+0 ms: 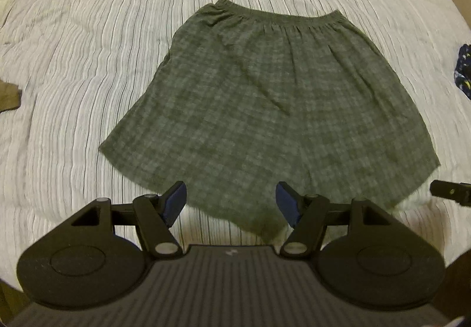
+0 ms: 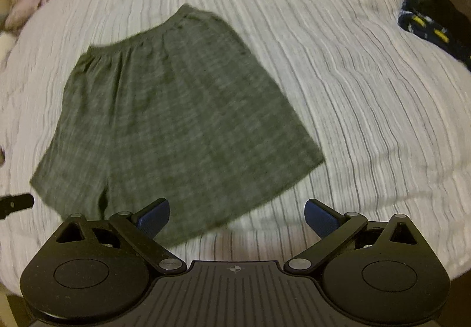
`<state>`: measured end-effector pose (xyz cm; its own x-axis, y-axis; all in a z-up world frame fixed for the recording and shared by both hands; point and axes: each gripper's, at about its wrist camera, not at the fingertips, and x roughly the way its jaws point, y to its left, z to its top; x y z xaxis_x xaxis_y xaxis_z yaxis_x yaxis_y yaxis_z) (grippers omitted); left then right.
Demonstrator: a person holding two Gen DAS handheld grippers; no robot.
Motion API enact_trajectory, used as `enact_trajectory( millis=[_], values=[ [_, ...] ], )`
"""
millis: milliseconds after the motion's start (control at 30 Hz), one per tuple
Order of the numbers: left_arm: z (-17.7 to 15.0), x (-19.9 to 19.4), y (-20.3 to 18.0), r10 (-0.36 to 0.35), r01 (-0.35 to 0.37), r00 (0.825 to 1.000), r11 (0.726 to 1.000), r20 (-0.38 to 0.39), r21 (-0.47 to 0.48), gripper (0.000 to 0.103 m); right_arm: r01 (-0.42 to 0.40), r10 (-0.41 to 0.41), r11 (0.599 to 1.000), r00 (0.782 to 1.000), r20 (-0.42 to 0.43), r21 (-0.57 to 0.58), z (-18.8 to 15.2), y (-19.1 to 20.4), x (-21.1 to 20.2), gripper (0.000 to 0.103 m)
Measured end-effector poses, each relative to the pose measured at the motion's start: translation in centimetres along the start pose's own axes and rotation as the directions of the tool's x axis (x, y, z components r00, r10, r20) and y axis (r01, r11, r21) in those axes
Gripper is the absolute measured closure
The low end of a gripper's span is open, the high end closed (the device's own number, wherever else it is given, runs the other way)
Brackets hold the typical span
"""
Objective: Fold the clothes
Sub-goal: 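Move both grippers toward the waistband of the flat grey shorts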
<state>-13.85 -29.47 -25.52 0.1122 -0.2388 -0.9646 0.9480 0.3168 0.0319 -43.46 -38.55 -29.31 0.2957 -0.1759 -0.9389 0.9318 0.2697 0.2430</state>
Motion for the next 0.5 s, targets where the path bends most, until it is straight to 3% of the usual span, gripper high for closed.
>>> enact_trajectory(
  millis=[33,100,233,267,300,467,500],
  values=[
    [0.2,0.4,0.2,-0.004,0.004,1.0,1.0,0.008,0.003,0.039,-0.012,0.012,1.0,1.0,0.014,0.014,0.2,-0.5,0.2,0.003],
    [0.6,1.4,0.7,-0.014,0.013,1.0,1.0,0.02,0.01,0.039,-0.04,0.038,0.998,0.998,0.051,0.046,0.7,-1.4,0.5,0.013],
    [1.3,3.9,1.6,-0.023,0.023,1.0,1.0,0.017,0.014,0.039,-0.098,0.083,0.99,0.987,0.134,0.103,1.3,-3.2,1.1,0.017],
    [1.4,4.4,1.9,-0.031,0.031,0.999,0.999,0.018,0.015,0.039,-0.117,0.099,0.987,0.982,0.162,0.108,1.4,-3.7,1.2,0.028],
    [1.5,4.9,2.1,-0.042,0.042,0.999,0.999,0.022,0.016,0.039,-0.137,0.114,0.984,0.976,0.186,0.113,1.6,-4.1,1.3,0.034],
    [2.2,7.2,3.6,-0.125,0.123,0.99,0.992,0.061,0.027,0.039,-0.195,0.156,0.973,0.949,0.275,0.121,3.3,-6.3,2.9,0.037],
    [2.4,7.6,3.9,-0.143,0.141,0.987,0.99,0.067,0.03,0.04,-0.194,0.158,0.976,0.945,0.286,0.102,3.7,-6.5,3.3,0.046]
  ],
)
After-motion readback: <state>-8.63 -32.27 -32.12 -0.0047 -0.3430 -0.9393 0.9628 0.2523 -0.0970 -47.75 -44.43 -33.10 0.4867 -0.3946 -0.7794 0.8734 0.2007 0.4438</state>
